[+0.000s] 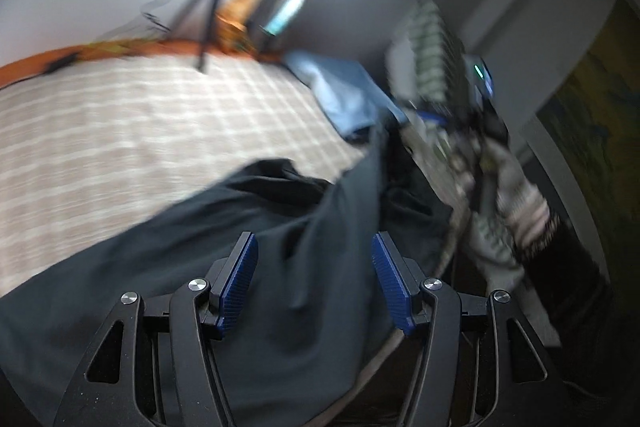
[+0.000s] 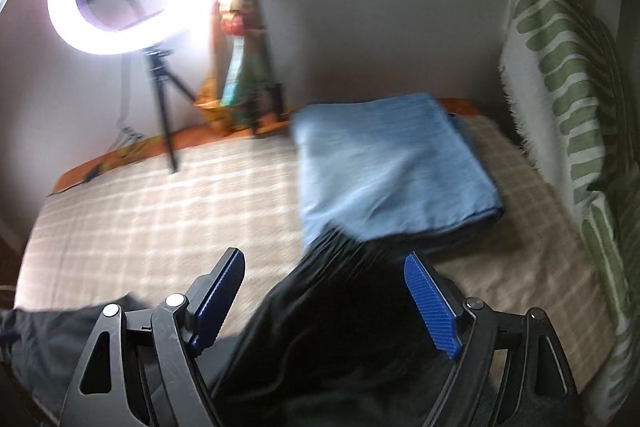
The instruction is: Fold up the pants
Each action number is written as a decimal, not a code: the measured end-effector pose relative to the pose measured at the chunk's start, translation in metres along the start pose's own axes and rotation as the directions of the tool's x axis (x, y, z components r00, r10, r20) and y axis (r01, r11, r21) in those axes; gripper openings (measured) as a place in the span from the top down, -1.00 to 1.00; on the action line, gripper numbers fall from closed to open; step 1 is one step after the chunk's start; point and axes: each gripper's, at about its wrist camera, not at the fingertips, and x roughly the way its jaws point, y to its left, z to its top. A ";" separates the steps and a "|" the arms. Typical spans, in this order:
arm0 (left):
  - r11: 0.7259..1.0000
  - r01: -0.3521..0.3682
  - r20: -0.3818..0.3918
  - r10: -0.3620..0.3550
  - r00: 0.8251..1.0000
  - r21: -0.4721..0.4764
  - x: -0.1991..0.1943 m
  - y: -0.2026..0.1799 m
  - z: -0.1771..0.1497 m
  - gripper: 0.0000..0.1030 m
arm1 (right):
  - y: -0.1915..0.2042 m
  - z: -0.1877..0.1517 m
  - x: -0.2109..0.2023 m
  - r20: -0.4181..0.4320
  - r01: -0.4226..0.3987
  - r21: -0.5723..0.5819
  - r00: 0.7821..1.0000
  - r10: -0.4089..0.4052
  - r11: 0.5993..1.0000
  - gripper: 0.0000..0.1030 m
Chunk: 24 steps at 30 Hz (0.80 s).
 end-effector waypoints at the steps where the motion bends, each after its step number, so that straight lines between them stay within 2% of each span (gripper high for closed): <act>1: 1.000 0.017 -0.032 -0.017 0.999 0.008 0.015 -0.006 0.002 -0.14 | -0.002 0.003 0.007 -0.009 0.012 0.005 1.000 -0.012 1.000 -0.64; 5: 0.998 0.054 -0.132 -0.050 0.990 0.025 0.063 -0.020 -0.001 -0.14 | -0.011 0.010 0.037 -0.083 0.013 0.014 0.997 -0.012 1.000 -0.64; 7: 0.997 0.072 -0.177 -0.068 0.982 0.015 0.086 -0.024 -0.005 -0.14 | -0.011 0.007 0.048 -0.117 0.016 -0.005 0.993 -0.017 1.000 -0.55; 8: 0.997 0.073 -0.193 -0.070 0.979 0.011 0.096 -0.025 -0.006 -0.14 | -0.009 0.005 0.052 -0.126 0.013 -0.020 0.992 -0.016 1.000 -0.38; 9: 0.998 0.070 -0.213 -0.067 0.975 0.008 0.107 -0.027 -0.008 -0.14 | -0.007 0.001 0.054 -0.133 -0.012 -0.028 0.991 0.008 1.000 -0.08; 10: 0.998 0.066 -0.223 -0.063 0.973 0.008 0.114 -0.027 -0.008 -0.14 | -0.007 -0.001 0.054 -0.141 -0.042 -0.028 0.989 0.037 0.999 0.09; 11: 0.998 0.065 -0.231 -0.061 0.971 0.008 0.120 -0.028 -0.010 -0.14 | -0.007 -0.004 0.053 -0.138 -0.064 -0.030 0.989 0.060 0.997 0.15; 12: 0.998 0.068 -0.238 -0.064 0.969 0.007 0.125 -0.028 -0.010 -0.14 | -0.007 -0.007 0.048 -0.123 -0.083 -0.042 0.989 0.077 0.996 0.40; 14: 0.997 0.081 -0.246 -0.076 0.966 0.007 0.132 -0.030 -0.014 -0.13 | -0.006 -0.013 0.035 -0.106 -0.120 -0.067 0.988 0.112 0.990 0.67; 17: 0.995 0.084 -0.250 -0.070 0.966 0.045 0.132 -0.033 -0.017 -0.03 | -0.013 -0.025 0.004 -0.051 -0.157 -0.110 0.987 0.152 0.982 0.69; 20: 0.992 0.092 -0.252 -0.068 0.965 0.083 0.130 -0.036 -0.020 0.24 | -0.032 -0.046 -0.027 -0.003 -0.183 -0.117 0.983 0.183 0.976 0.70; 24: 0.988 0.093 -0.258 -0.059 0.964 0.124 0.133 -0.040 -0.025 0.42 | -0.064 -0.094 -0.053 0.042 -0.178 -0.110 0.982 0.183 0.978 0.70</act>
